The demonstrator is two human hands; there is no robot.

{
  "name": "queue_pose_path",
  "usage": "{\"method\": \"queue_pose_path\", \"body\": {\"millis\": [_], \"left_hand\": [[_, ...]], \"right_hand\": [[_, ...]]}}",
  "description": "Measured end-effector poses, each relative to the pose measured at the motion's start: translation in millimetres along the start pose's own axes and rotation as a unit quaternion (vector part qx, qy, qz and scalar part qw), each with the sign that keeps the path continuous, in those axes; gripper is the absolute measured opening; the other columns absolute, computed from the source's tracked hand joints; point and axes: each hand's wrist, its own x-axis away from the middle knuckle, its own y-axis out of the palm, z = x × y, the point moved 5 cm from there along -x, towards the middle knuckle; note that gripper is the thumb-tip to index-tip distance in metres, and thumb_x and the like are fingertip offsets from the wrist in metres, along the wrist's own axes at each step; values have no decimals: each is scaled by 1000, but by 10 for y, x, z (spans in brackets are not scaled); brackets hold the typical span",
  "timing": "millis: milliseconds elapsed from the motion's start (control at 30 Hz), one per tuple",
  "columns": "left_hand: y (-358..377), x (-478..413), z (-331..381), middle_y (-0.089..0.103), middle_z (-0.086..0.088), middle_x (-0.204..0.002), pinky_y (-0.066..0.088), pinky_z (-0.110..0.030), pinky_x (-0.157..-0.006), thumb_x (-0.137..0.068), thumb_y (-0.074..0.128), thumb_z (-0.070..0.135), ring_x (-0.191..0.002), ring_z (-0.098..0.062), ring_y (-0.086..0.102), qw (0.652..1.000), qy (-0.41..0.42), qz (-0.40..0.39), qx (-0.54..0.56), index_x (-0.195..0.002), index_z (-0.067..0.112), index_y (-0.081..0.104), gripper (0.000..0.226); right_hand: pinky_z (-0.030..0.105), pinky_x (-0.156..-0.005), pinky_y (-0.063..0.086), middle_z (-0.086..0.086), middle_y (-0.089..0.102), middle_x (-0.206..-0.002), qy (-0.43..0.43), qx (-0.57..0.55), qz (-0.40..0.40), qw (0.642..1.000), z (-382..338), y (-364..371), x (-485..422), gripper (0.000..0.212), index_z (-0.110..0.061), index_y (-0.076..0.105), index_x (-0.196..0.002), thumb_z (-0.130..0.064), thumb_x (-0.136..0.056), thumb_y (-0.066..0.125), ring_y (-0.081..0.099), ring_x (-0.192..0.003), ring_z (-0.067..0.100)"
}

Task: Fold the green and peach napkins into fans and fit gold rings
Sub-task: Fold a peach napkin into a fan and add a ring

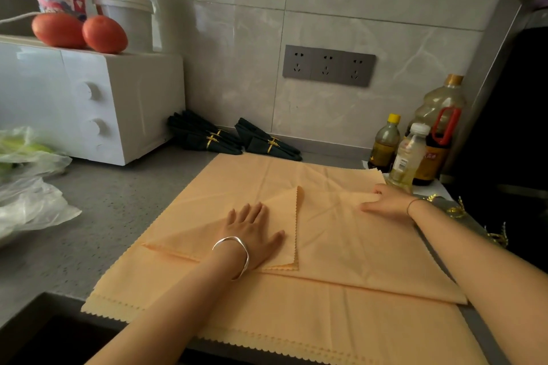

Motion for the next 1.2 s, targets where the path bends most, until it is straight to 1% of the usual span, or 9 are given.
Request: {"method": "queue_pose_path", "body": {"millis": [67, 133, 233, 367, 533, 633, 767, 967, 1200], "left_hand": [[1, -6, -1, -1, 6, -160, -5, -39, -118, -93, 17, 64, -147, -17, -4, 1000, 2, 2, 1, -153, 25, 1, 73], [4, -7, 7, -2, 7, -160, -5, -39, -118, -93, 17, 64, -147, -17, -4, 1000, 6, 0, 0, -152, 28, 1, 71], [-22, 19, 29, -3, 6, -160, -4, -40, -118, -94, 16, 62, -147, -19, -4, 1000, 14, -7, -6, -151, 37, 2, 63], [-43, 43, 38, -4, 5, -160, -5, -42, -118, -95, 15, 62, -147, -21, -5, 999, 27, -22, -8, -149, 43, 1, 59], [-70, 55, 89, -5, 4, -160, -7, -44, -118, -96, 16, 59, -147, -21, -7, 998, 40, -36, -20, -151, 35, 2, 62], [-87, 85, 214, -2, 8, -160, -6, -40, -118, -98, 18, 56, -147, -15, -5, 997, 75, -28, -9, -152, 32, 3, 61], [-37, 114, 349, 1, 11, -159, -4, -37, -118, -99, 19, 52, -146, -11, -2, 991, 123, -44, 25, -151, 34, 5, 57], [-25, 127, 379, 2, 12, -159, -4, -37, -118, -100, 19, 51, -146, -11, -2, 990, 132, -43, 28, -151, 35, 4, 56], [-4, 110, 358, 0, 12, -159, -3, -37, -118, -97, 23, 56, -146, -12, -3, 989, 143, -40, 4, -150, 39, 4, 59]], "right_hand": [[28, -67, 33, 0, 55, -90, 5, 4, 38, 999, 231, -111, 84, 21, -22, 52, -85, -37, -81, 67, 46, -87, 18], [31, -67, 33, 1, 52, -75, 11, -20, 68, 997, 425, -195, 158, 11, -16, 59, -73, -21, -76, 68, 47, -76, 19], [28, -71, 42, 2, 60, -82, -35, -98, 138, 985, 386, -328, 382, 6, -9, 68, -86, -11, -80, 70, 54, -78, 15], [22, -75, 47, -4, 67, -86, -136, -233, 236, 934, -147, -315, 967, 9, -12, 72, -91, -13, -82, 70, 61, -82, 9], [13, -82, 48, -12, 70, -92, -198, -259, 174, 929, -708, 333, 1522, 15, -17, 75, -96, -16, -82, 71, 63, -84, -3], [0, -83, 39, -24, 64, -97, -231, -242, 141, 932, -876, 539, 1704, 17, -23, 73, -101, -22, -84, 69, 57, -88, -18], [5, -88, 42, -18, 69, -100, -254, -240, 139, 926, -918, 642, 1774, 18, -27, 74, -100, -22, -84, 70, 59, -95, -13], [12, -91, 45, -21, 69, -101, -276, -202, 145, 928, -937, 722, 1833, 18, -30, 73, -102, -30, -85, 67, 59, -97, -12], [13, -90, 46, -20, 69, -104, -298, -165, 162, 926, -961, 718, 1884, 20, -29, 72, -105, -31, -87, 64, 58, -99, -11]]}}
